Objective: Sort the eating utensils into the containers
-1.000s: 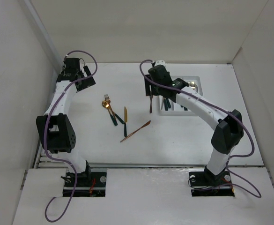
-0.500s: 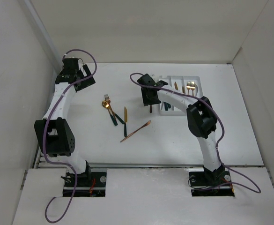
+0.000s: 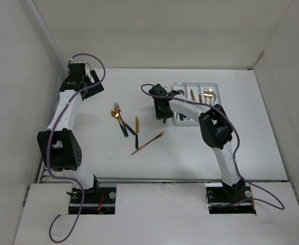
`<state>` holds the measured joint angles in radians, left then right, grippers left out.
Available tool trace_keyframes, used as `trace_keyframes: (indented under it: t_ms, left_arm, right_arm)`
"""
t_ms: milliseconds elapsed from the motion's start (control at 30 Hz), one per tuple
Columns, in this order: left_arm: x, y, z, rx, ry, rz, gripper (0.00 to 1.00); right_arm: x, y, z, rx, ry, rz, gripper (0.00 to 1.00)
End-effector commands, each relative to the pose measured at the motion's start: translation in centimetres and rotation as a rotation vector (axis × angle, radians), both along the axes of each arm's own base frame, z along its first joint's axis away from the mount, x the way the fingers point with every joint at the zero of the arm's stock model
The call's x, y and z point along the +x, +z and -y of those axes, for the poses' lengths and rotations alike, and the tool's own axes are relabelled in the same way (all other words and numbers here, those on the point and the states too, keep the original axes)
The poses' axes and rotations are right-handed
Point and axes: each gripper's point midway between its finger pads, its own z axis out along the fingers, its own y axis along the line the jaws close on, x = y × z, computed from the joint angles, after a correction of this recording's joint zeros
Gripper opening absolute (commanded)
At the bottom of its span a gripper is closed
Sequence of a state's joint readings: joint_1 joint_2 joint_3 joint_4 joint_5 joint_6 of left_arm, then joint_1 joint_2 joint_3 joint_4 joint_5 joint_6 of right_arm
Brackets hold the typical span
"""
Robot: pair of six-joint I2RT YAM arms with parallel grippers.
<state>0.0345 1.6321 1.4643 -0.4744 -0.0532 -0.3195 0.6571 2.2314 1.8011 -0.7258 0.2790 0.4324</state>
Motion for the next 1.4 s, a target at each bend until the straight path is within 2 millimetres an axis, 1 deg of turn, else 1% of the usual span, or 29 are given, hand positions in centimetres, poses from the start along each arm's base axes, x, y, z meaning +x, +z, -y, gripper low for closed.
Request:
trace_keyframes:
  t_ms: [0, 133, 167, 233, 267, 333, 433, 467, 567, 600, 633, 667, 700, 733, 767, 800, 833, 867, 900, 933, 967, 1000, 1067, 1100, 1133, 1167, 1233, 1267, 1367]
  left_arm:
    - [-0.1, 2.7, -0.1, 0.008, 0.001, 0.076, 0.91]
    - [-0.1, 2.7, -0.3, 0.014, 0.008, 0.075, 0.91]
    - [-0.1, 2.7, -0.4, 0.02, 0.015, 0.075, 0.91]
    - [-0.1, 2.7, -0.4, 0.02, 0.015, 0.075, 0.91]
    - [-0.1, 2.7, -0.4, 0.02, 0.015, 0.075, 0.91]
    - [-0.1, 2.7, -0.4, 0.02, 0.015, 0.075, 0.91]
    - [-0.1, 2.7, -0.4, 0.02, 0.015, 0.075, 0.91]
    - [-0.1, 2.7, -0.4, 0.02, 0.015, 0.075, 0.91]
    - [-0.1, 2.7, -0.4, 0.02, 0.015, 0.075, 0.91]
    - [-0.1, 2.7, -0.4, 0.02, 0.015, 0.075, 0.91]
    - [-0.1, 2.7, -0.4, 0.02, 0.015, 0.075, 0.91]
    - [-0.1, 2.7, -0.4, 0.02, 0.015, 0.075, 0.91]
    - [-0.1, 2.7, -0.4, 0.02, 0.015, 0.075, 0.91]
    - [-0.1, 2.7, -0.4, 0.02, 0.015, 0.075, 0.91]
    - [-0.1, 2.7, -0.4, 0.02, 0.015, 0.075, 0.91]
    - [-0.1, 2.7, -0.4, 0.02, 0.015, 0.075, 0.91]
    - [-0.1, 2.7, -0.4, 0.02, 0.015, 0.075, 0.91]
    - [-0.1, 2.7, -0.4, 0.02, 0.015, 0.075, 0.91]
    - [-0.1, 2.7, -0.4, 0.02, 0.015, 0.075, 0.91]
    - [-0.1, 2.7, -0.4, 0.02, 0.015, 0.075, 0.91]
    - [-0.1, 2.5, -0.4, 0.02, 0.015, 0.075, 0.91]
    - [-0.1, 2.5, -0.4, 0.02, 0.015, 0.075, 0.91]
    - [-0.1, 2.5, -0.4, 0.02, 0.015, 0.075, 0.91]
    - [-0.2, 2.0, -0.4, 0.02, 0.015, 0.065, 0.91]
    - [-0.1, 2.2, -0.4, 0.02, 0.015, 0.074, 0.91]
    - [0.0, 1.8, -0.4, 0.02, 0.015, 0.065, 0.91]
    - [0.0, 1.8, -0.4, 0.02, 0.015, 0.064, 0.91]
    - [0.0, 1.8, -0.4, 0.02, 0.015, 0.064, 0.91]
    - [0.0, 1.8, -0.4, 0.02, 0.015, 0.064, 0.91]
  right_arm:
    - [0.4, -0.1, -0.6, 0.028, -0.019, -0.01, 0.44]
    - [0.0, -1.0, -0.4, 0.021, -0.03, -0.027, 0.39]
    - [-0.1, -1.0, -0.6, 0.028, -0.026, -0.033, 0.29]
    - [-0.5, -1.7, -0.4, 0.027, -0.022, -0.048, 0.15]
    - [-0.6, -1.4, -0.3, 0.029, -0.022, -0.046, 0.0]
    - [-0.8, -1.4, -0.2, 0.03, -0.022, -0.044, 0.0]
    - [-0.2, 0.7, -1.2, 0.086, 0.014, 0.004, 0.0]
    - [0.4, 2.8, -1.9, 0.129, 0.031, 0.051, 0.0]
    - [1.4, 6.6, -2.5, 0.181, 0.056, 0.141, 0.0]
    - [1.8, 9.3, -2.8, 0.212, 0.069, 0.196, 0.0]
    - [2.7, 10.8, -2.0, 0.228, 0.049, 0.224, 0.0]
    - [3.4, 12.7, -1.9, 0.248, 0.05, 0.266, 0.0]
    - [3.8, 14.8, -1.2, 0.271, 0.037, 0.305, 0.0]
    - [4.1, 15.8, -0.5, 0.274, 0.031, 0.324, 0.0]
    - [4.9, 16.8, 1.1, 0.284, 0.001, 0.341, 0.0]
    - [5.2, 17.2, 2.4, 0.284, -0.021, 0.35, 0.0]
    - [5.5, 18.6, 3.8, 0.28, -0.026, 0.384, 0.0]
    - [6.4, 18.6, 6.7, 0.252, -0.074, 0.395, 0.0]
    - [6.2, 17.4, 8.5, 0.216, -0.082, 0.374, 0.0]
    - [6.3, 17.0, 10.3, 0.153, -0.042, 0.375, 0.0]
    - [6.4, 16.3, 12.8, 0.066, -0.074, 0.365, 0.0]
    - [6.4, 14.9, 15.7, -0.009, -0.113, 0.33, 0.0]
    - [5.9, 13.1, 19.1, -0.115, -0.139, 0.274, 0.0]
    - [5.8, 12.5, 21.3, -0.138, -0.183, 0.253, 0.0]
    - [5.4, 11.7, 22.3, -0.153, -0.19, 0.229, 0.0]
    - [5.5, 11.4, 23.1, -0.155, -0.207, 0.229, 0.0]
    - [5.7, 11.1, 24.1, -0.136, -0.224, 0.223, 0.0]
    - [5.7, 10.6, 24.1, -0.139, -0.223, 0.211, 0.0]
    - [5.6, 8.2, 26.1, -0.161, -0.26, 0.149, 0.0]
